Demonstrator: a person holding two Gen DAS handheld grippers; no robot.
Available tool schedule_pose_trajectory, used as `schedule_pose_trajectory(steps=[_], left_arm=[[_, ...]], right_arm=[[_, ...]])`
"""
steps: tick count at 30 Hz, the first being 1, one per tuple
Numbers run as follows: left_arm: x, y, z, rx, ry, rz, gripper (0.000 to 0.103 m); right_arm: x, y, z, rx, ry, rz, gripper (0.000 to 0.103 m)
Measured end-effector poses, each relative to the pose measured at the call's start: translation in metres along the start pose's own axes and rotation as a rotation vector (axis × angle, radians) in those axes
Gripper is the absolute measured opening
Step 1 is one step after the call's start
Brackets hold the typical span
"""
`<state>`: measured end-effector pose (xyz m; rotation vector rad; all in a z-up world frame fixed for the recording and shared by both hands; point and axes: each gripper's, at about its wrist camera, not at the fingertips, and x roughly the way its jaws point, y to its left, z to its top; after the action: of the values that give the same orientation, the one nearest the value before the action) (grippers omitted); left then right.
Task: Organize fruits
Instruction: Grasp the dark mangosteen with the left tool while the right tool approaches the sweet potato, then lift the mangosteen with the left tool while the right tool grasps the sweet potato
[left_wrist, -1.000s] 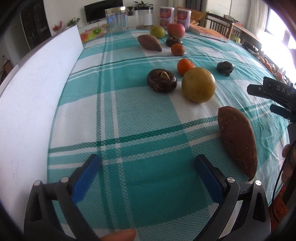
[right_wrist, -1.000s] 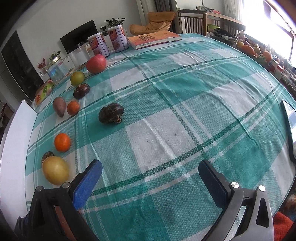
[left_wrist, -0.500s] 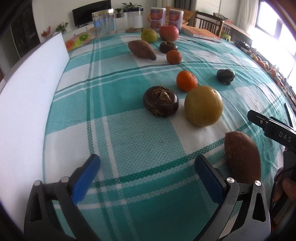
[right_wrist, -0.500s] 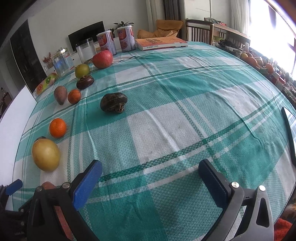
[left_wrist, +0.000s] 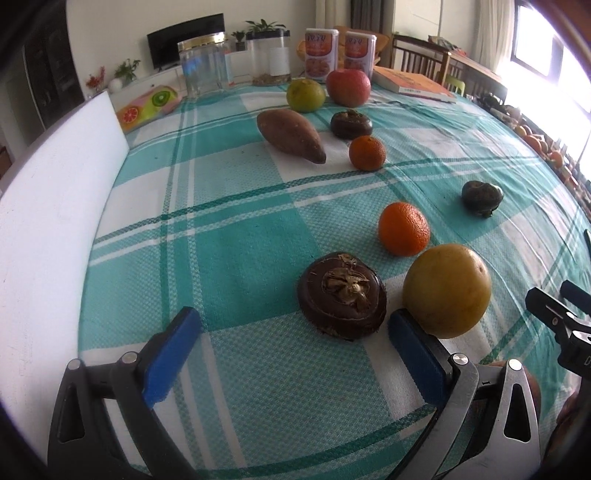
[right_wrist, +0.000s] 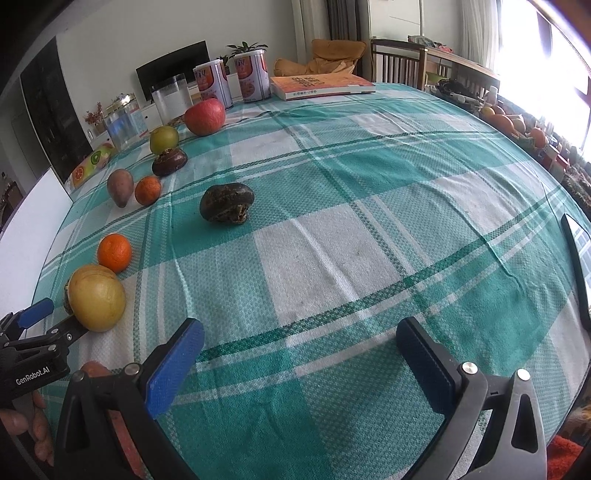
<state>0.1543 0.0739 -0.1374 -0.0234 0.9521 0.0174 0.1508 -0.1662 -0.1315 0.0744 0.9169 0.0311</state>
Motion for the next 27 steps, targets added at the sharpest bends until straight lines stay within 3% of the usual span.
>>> schedule_pose_trajectory(steps=[5,6,8,10,11,17,19,22,25,27], left_arm=[[-0.002,-0.001,0.0,0.01,-0.02,-0.014,0.095],[-0.004,-0.002,0.0,0.022,-0.032,-0.025,0.081],[-0.007,-0.006,0.001,0.049,-0.045,-0.03,0.064],[-0.006,-0.009,0.004,0.061,-0.041,-0.034,0.059],[-0.006,-0.01,0.004,0.062,-0.04,-0.046,0.051],[-0.015,-0.005,-0.007,0.033,-0.006,-0.058,0.048],[-0.023,0.002,-0.016,0.01,0.012,-0.078,0.048],[-0.037,0.011,-0.031,-0.02,0.032,-0.107,0.048],[-0.048,0.015,-0.046,-0.037,0.032,-0.12,0.048],[-0.056,0.013,-0.055,-0.047,0.03,-0.124,0.048]], right_arm=[[0.0,0.001,0.0,-0.003,0.001,-0.004,0.103],[0.0,0.001,0.0,-0.004,0.001,-0.005,0.103],[0.0,0.001,0.0,-0.007,0.002,-0.007,0.103],[0.0,0.001,0.0,-0.008,0.002,-0.009,0.103],[0.001,0.002,0.0,-0.008,0.002,-0.009,0.103],[-0.001,-0.001,0.0,0.007,-0.005,0.012,0.103],[-0.006,-0.008,-0.001,0.053,-0.009,0.062,0.103],[-0.02,-0.011,-0.003,0.091,0.037,0.289,0.103],[-0.034,0.025,-0.011,-0.039,0.211,0.488,0.103],[-0.047,0.057,-0.017,-0.194,0.254,0.487,0.102]])
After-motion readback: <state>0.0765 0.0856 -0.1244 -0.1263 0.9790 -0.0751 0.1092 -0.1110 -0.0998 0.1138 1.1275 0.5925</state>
